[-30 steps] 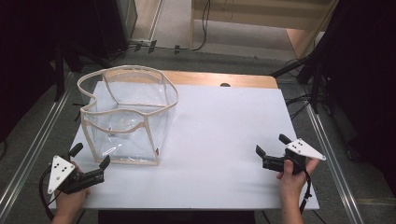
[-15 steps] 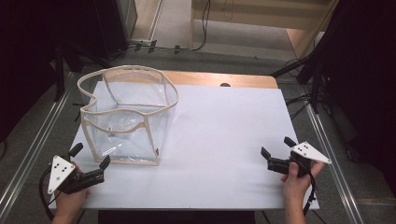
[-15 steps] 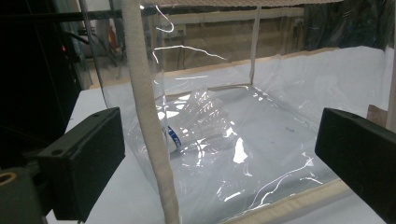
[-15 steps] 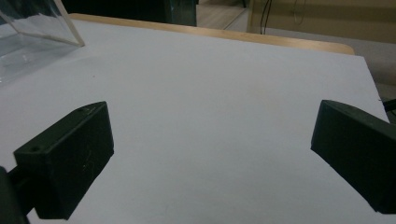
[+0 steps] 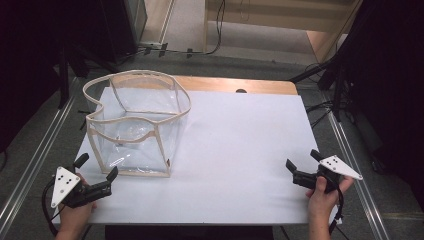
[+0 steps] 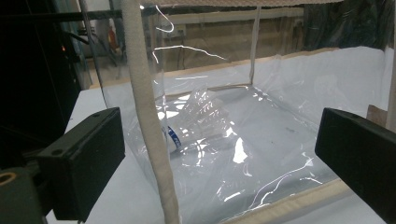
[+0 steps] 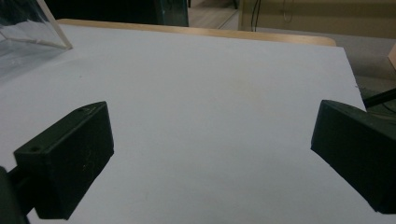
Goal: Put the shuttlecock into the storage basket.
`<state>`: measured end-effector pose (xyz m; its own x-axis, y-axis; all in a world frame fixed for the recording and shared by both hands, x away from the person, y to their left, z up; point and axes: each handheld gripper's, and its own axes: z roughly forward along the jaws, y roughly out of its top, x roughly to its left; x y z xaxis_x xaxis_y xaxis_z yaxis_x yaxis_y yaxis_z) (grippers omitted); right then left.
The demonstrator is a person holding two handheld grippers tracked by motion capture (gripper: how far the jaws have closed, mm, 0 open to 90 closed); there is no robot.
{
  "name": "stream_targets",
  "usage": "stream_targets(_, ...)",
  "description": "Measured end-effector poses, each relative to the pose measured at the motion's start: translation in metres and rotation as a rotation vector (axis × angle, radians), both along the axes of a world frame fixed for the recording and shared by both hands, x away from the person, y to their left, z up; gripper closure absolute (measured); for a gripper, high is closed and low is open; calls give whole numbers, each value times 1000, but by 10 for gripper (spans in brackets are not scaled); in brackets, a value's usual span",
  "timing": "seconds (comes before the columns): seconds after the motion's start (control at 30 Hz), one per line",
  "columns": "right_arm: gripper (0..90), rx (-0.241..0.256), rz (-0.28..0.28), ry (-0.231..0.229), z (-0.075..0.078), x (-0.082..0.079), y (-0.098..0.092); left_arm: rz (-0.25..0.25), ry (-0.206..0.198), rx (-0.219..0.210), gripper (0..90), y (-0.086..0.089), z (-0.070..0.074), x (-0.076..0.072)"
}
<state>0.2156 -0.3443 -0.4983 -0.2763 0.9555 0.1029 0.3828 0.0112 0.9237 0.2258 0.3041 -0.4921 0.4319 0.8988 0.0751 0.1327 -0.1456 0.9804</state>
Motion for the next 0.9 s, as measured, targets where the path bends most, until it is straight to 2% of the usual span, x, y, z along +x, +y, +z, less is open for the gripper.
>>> stream_targets(0.47, 0, -12, -3, 14, -10, -4, -8, -4, 0, -1, 23, 0, 0, 0)
stream_targets(0.9, 0, 27, -11, 0, -17, -5, -10, -6, 1, -9, 23, 1, 1, 1)
